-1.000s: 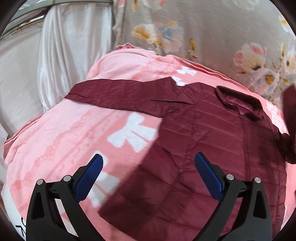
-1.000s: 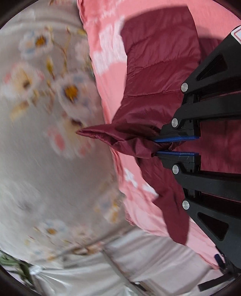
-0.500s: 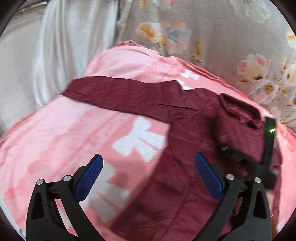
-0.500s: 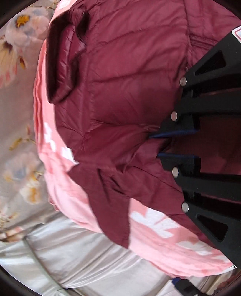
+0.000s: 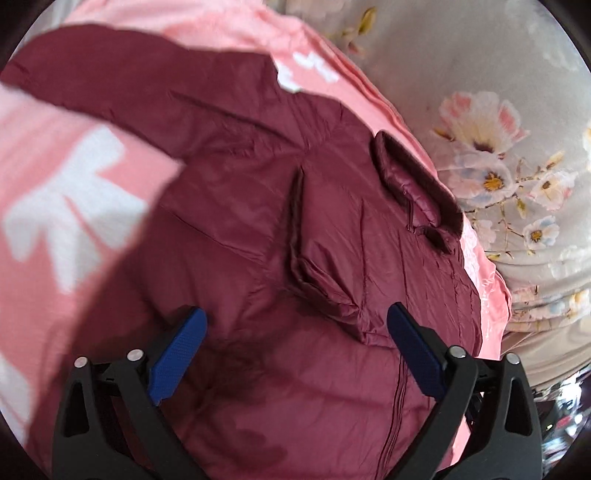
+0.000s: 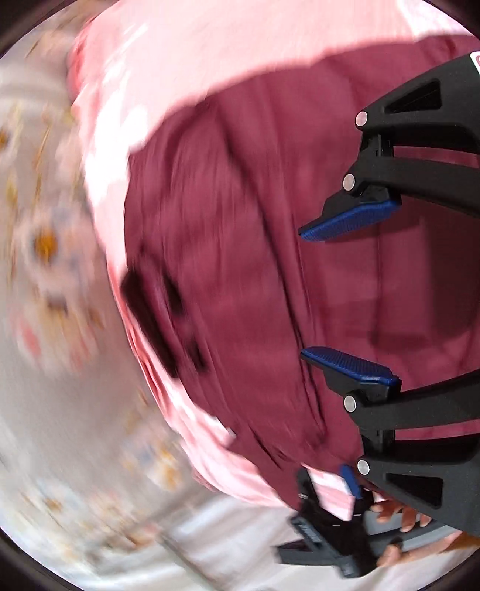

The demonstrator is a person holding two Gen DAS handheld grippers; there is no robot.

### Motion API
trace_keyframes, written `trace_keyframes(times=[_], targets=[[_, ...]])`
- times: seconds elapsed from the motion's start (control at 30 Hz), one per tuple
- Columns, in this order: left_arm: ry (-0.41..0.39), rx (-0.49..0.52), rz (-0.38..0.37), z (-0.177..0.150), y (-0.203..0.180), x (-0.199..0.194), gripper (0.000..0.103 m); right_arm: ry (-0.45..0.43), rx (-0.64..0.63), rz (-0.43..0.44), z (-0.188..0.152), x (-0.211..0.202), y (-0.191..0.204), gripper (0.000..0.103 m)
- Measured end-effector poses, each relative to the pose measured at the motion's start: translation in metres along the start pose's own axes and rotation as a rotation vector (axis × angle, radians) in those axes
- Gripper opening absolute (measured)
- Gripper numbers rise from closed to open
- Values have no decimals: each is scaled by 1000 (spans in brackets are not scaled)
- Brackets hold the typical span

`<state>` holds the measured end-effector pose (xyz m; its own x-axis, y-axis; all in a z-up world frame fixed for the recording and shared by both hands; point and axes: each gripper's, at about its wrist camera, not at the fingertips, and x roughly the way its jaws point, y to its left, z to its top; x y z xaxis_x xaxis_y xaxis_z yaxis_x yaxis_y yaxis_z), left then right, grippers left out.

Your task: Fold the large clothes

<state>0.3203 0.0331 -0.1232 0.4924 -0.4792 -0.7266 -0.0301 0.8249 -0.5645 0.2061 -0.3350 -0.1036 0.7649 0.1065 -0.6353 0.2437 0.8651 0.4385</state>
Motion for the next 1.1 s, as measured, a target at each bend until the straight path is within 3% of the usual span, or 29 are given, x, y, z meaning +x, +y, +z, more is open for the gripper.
trace_keyframes(times=[0.07, 0.17, 0.23, 0.3, 0.4, 0.43, 0.47, 0.5, 0.67, 0.7, 0.8, 0.87, 1.0, 1.1], targets=[[-6, 2, 6, 0, -6, 6, 87, -13, 78, -18, 11, 0, -29, 59], [22, 9, -7, 4, -12, 15, 54, -35, 174, -29, 28, 6, -63, 56], [45, 8, -9, 10, -12, 21, 22, -48, 231, -24, 37, 12, -79, 54], [34, 18, 22, 17, -14, 21, 7, -64, 294, -22, 49, 17, -99, 53], [-15, 48, 46, 29, -18, 14, 3, -86, 355, -9, 63, 28, -115, 46], [-33, 61, 57, 32, -20, 12, 3, -86, 373, -8, 67, 33, -117, 30], [-47, 69, 66, 35, -20, 10, 2, -82, 392, -3, 72, 37, -121, 9], [-60, 81, 74, 38, -21, 9, 2, -84, 409, 36, 78, 39, -125, 2], [-111, 140, 76, 43, -30, 6, 2, -294, 322, 98, 94, -10, -106, 1], [-111, 150, 81, 42, -30, 9, 2, -306, 296, 64, 94, -10, -103, 1], [-63, 167, 145, 32, -23, 39, 2, -178, 241, -98, 89, 24, -108, 1], [-42, 177, 166, 23, -14, 55, 2, -117, 250, -135, 82, 40, -117, 1], [-81, 223, 172, 16, -15, 56, 2, -47, 249, -168, 73, 52, -127, 1], [-126, 276, 204, 8, -19, 57, 2, -19, 181, -231, 71, 53, -118, 0]])
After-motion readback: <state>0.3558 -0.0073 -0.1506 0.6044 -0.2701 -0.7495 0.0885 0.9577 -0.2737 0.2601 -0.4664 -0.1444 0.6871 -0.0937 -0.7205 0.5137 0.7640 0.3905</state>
